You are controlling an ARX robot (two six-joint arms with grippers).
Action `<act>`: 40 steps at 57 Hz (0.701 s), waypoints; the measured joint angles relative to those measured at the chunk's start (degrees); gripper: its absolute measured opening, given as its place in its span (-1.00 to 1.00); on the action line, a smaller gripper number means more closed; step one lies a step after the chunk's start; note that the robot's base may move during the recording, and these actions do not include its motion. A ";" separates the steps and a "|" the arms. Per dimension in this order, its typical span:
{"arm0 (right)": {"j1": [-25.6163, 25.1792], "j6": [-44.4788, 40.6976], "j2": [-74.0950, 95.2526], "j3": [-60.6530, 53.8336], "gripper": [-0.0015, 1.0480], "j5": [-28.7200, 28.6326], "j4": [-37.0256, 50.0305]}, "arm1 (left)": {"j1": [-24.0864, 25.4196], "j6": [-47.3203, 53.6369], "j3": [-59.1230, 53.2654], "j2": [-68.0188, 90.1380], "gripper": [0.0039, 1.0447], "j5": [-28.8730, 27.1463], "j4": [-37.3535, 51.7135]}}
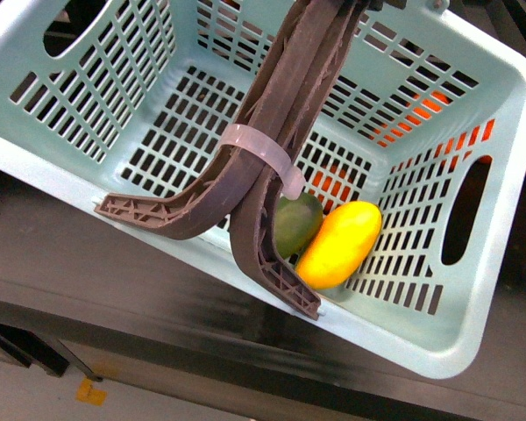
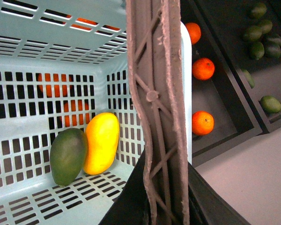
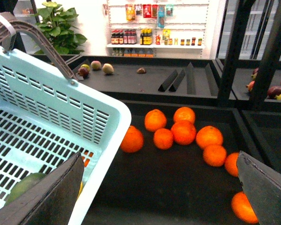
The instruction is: Pick mango and avocado into basket
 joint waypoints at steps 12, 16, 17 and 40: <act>0.00 -0.02 -0.02 0.00 0.85 -0.02 -0.02 | -0.09 -0.11 0.00 0.00 -0.83 0.24 0.00; 0.00 -0.02 -0.02 0.00 0.85 0.00 -0.09 | -0.09 -0.07 0.00 0.00 -0.83 0.11 0.00; 0.00 0.00 -0.02 0.00 0.85 -0.02 -0.07 | -0.09 -0.02 0.00 0.00 -0.83 0.11 0.00; -0.13 -0.07 -0.02 -0.02 0.85 -0.20 -0.02 | 0.59 0.42 -0.02 0.00 -0.83 -1.22 0.00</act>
